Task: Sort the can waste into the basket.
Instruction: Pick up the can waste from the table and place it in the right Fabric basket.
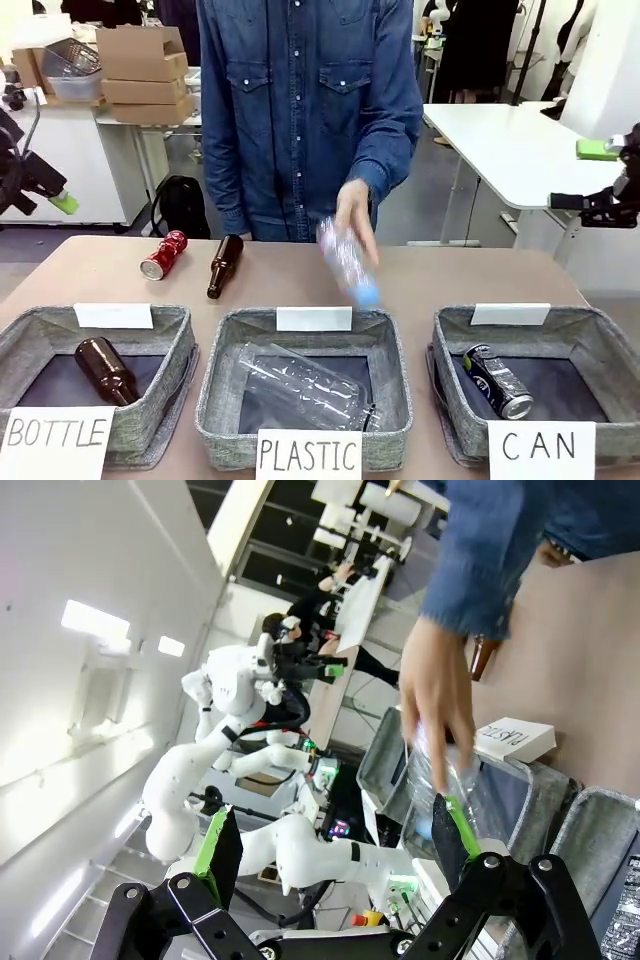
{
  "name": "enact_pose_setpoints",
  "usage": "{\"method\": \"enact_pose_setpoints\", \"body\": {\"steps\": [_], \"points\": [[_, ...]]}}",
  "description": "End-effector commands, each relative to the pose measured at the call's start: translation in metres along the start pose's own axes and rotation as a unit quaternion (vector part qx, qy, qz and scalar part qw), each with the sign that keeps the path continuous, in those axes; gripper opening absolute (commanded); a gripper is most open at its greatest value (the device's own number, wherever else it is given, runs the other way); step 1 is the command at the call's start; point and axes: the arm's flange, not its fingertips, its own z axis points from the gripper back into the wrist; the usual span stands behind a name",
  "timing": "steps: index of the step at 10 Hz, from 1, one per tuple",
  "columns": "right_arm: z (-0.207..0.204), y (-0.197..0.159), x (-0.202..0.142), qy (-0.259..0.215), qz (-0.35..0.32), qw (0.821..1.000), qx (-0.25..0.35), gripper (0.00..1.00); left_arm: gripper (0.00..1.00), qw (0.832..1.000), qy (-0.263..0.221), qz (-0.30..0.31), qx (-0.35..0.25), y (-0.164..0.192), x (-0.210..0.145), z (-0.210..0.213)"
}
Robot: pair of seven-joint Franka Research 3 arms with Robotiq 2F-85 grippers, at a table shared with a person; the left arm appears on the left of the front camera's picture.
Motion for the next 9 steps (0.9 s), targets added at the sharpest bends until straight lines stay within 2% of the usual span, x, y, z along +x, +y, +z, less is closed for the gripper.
{"method": "enact_pose_setpoints", "body": {"steps": [1,3,6,7,9], "points": [[-0.001,0.005,0.004,-0.002,-0.003,1.000,0.004,1.00,1.00,0.996,0.055,-0.002,-0.070,0.050,0.057,-0.029],[-0.001,0.005,0.004,-0.002,-0.003,1.000,0.004,1.00,1.00,0.997,0.078,0.002,-0.021,0.060,0.089,-0.083],[-0.001,0.005,0.004,-0.002,-0.003,1.000,0.004,1.00,1.00,0.997,0.075,-0.003,0.030,0.068,0.129,-0.151],[-0.001,0.005,0.004,-0.002,-0.003,1.000,0.004,1.00,1.00,0.995,0.092,0.013,0.025,0.069,0.136,-0.172],[-0.001,0.005,0.004,-0.002,-0.003,1.000,0.004,1.00,1.00,0.994,0.088,0.026,0.050,0.069,0.144,-0.209]]}}
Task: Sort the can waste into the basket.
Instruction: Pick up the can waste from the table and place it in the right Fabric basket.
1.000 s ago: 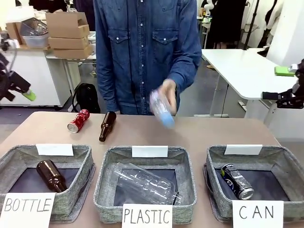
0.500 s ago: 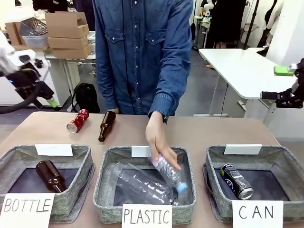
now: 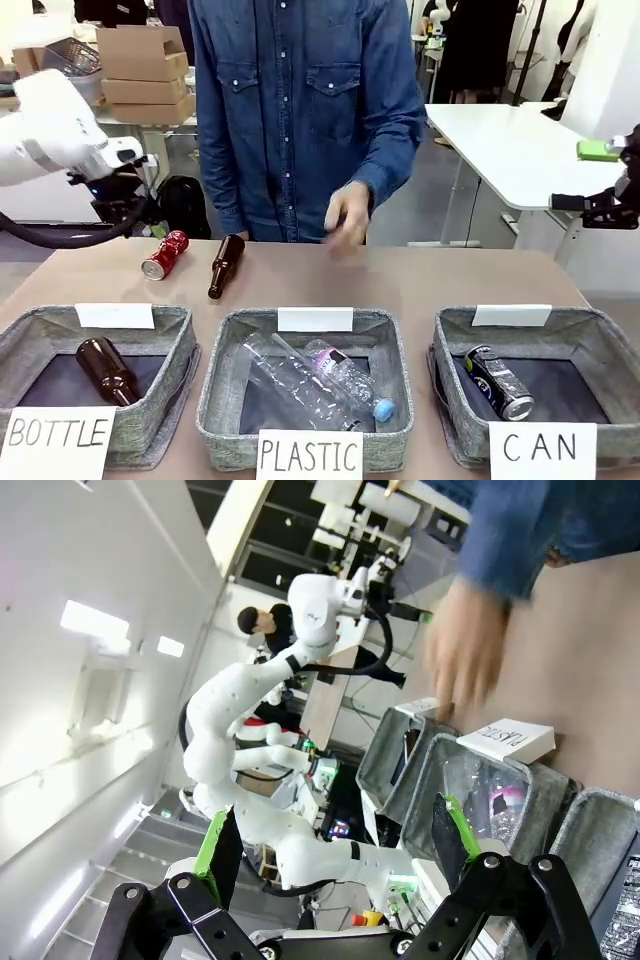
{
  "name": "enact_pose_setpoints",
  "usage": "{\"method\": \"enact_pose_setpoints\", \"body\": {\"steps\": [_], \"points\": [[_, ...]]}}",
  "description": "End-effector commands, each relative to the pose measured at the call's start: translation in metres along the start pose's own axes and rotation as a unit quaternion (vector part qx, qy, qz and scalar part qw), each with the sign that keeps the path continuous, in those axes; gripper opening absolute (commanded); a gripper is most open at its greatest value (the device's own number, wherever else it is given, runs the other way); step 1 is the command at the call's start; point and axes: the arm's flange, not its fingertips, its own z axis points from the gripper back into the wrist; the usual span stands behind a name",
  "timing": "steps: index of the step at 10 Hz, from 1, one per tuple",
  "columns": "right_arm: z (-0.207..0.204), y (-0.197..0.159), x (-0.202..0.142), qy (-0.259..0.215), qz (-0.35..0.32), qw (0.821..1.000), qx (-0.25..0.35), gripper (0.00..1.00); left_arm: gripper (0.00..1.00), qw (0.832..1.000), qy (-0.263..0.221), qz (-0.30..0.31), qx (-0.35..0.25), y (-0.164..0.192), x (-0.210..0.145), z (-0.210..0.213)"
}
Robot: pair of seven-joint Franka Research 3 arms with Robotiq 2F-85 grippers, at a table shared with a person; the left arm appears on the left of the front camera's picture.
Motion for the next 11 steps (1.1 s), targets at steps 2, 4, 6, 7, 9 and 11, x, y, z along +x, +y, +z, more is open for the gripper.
{"method": "enact_pose_setpoints", "body": {"steps": [2,4,6,7,9,11], "points": [[-0.001,0.005,0.004,-0.001,-0.003,1.000,0.004,1.00,1.00,0.999,0.029,0.013,0.028,0.002,0.017,-0.036],[-0.001,0.005,0.004,-0.001,-0.003,1.000,0.004,1.00,1.00,0.999,0.041,0.002,0.026,-0.008,0.015,-0.055],[-0.001,0.005,0.004,-0.001,-0.003,1.000,0.004,1.00,1.00,0.999,0.048,-0.003,0.024,-0.014,0.013,-0.063],[-0.001,0.005,0.004,-0.001,-0.003,1.000,0.004,1.00,1.00,0.999,0.048,-0.004,0.026,-0.015,0.013,-0.064],[-0.001,0.005,0.004,-0.001,-0.003,1.000,0.004,1.00,1.00,0.998,0.046,-0.006,0.033,-0.021,0.011,-0.064],[-0.001,0.005,0.004,-0.001,-0.003,1.000,0.004,1.00,0.40,0.999,0.033,-0.013,0.041,-0.029,0.010,-0.061]]}}
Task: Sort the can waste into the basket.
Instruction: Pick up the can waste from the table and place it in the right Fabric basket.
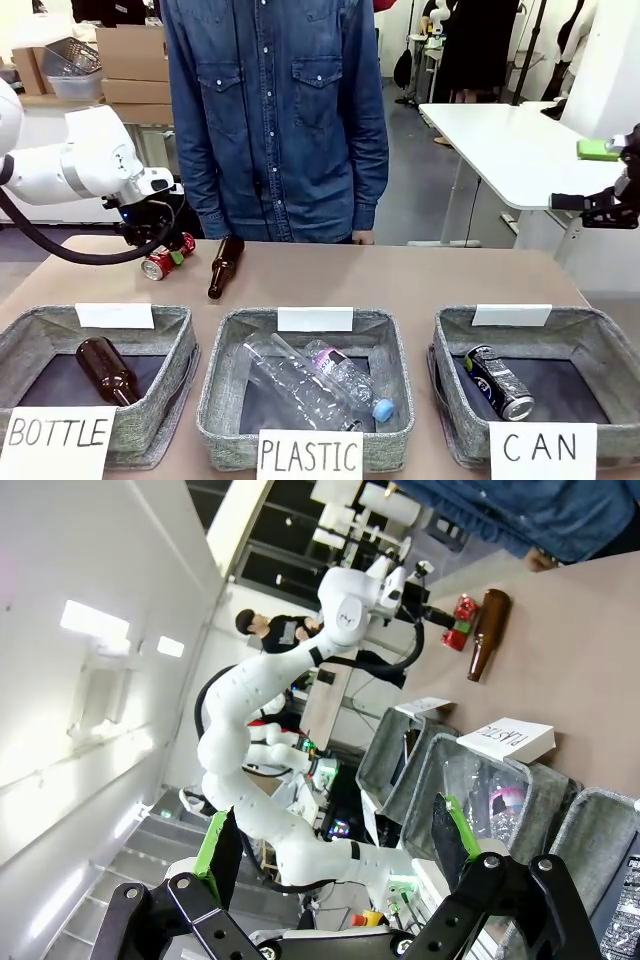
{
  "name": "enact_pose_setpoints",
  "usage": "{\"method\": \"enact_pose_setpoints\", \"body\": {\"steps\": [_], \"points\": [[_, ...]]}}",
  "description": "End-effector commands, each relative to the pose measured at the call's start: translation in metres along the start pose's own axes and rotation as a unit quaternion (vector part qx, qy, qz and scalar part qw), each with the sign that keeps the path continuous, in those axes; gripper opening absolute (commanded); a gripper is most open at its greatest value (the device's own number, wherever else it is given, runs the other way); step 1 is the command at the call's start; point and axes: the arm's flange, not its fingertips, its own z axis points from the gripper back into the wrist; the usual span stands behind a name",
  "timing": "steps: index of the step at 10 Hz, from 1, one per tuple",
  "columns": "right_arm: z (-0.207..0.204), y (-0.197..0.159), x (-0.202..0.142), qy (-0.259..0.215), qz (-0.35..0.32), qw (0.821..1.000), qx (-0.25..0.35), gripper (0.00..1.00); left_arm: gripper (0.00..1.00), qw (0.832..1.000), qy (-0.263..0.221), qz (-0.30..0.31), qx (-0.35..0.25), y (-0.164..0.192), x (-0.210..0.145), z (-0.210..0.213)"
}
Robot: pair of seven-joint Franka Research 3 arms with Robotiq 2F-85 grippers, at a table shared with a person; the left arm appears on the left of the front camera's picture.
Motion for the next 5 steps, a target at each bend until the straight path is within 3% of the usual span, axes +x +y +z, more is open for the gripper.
{"method": "enact_pose_setpoints", "body": {"steps": [1,2,5], "points": [[-0.0015,0.0045,0.0036,-0.001,-0.003,1.000,0.004,1.00,0.17,1.000,-0.013,-0.001,0.019,-0.0111,-0.0058,0.0059],[-0.0015,0.0045,0.0036,-0.001,-0.003,1.000,0.004,1.00,0.00,0.999,-0.019,-0.001,0.026,-0.0131,-0.0069,0.0071],[-0.0015,0.0045,0.0036,-0.001,-0.003,1.000,0.004,1.00,0.04,0.999,-0.019,0.000,0.026,-0.0155,-0.0077,0.0090]]}}
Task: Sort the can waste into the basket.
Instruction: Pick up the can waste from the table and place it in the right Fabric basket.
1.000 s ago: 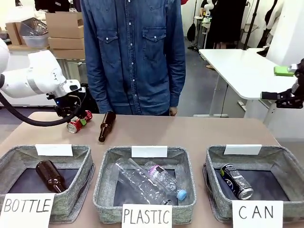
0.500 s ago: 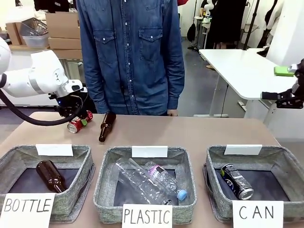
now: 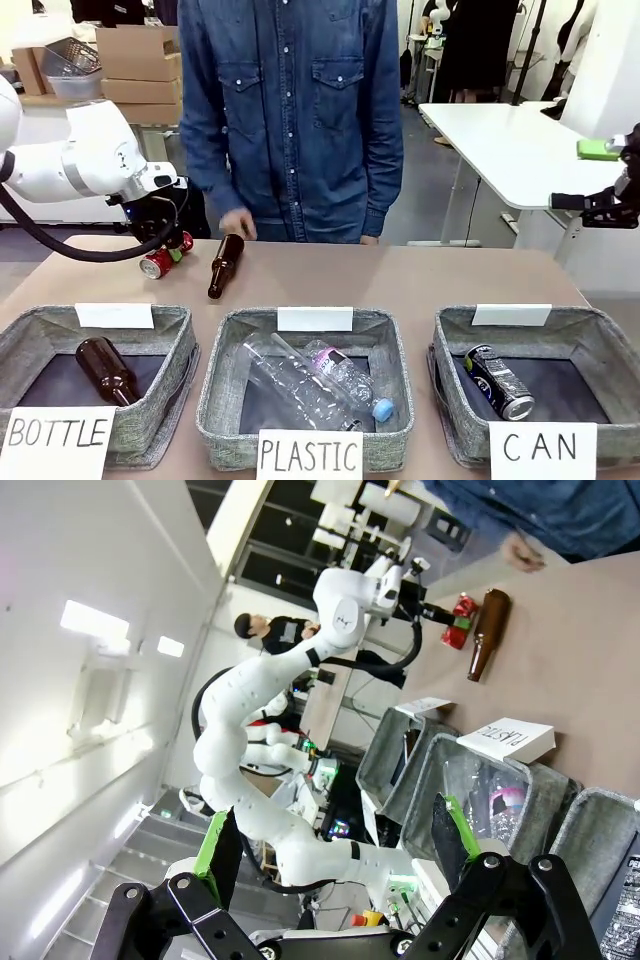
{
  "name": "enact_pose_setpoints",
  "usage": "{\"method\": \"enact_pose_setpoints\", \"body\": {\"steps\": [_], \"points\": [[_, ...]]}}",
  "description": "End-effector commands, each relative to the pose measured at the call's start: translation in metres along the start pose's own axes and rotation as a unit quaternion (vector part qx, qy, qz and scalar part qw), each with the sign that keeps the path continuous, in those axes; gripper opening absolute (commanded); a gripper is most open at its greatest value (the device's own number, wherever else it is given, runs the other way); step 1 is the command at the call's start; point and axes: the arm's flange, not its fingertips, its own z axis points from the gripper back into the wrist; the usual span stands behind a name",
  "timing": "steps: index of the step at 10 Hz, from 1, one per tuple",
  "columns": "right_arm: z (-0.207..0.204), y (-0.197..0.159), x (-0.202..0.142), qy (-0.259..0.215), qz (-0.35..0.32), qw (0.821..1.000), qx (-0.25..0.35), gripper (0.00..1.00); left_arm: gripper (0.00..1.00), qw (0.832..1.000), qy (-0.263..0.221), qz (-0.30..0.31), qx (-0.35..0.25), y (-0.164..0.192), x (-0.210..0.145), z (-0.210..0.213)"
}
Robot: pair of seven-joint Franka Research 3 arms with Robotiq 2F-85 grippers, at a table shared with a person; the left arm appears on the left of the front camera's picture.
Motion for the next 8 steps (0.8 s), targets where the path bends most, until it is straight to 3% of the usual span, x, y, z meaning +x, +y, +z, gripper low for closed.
{"method": "enact_pose_setpoints", "body": {"steps": [1,5,7,8], "points": [[-0.001,0.004,0.004,-0.001,-0.003,1.000,0.004,1.00,0.00,1.000,-0.001,0.011,0.015,-0.004,-0.009,0.002],[-0.001,0.004,0.004,-0.001,-0.003,1.000,0.004,1.00,0.00,0.999,-0.013,0.023,0.022,-0.001,-0.018,0.027],[-0.001,0.004,0.004,-0.001,-0.003,1.000,0.004,1.00,0.00,0.994,0.008,0.063,0.093,0.024,-0.061,0.111],[-0.001,0.004,0.004,-0.001,-0.003,1.000,0.004,1.00,0.00,0.994,0.001,0.082,0.071,0.034,-0.089,0.147]]}}
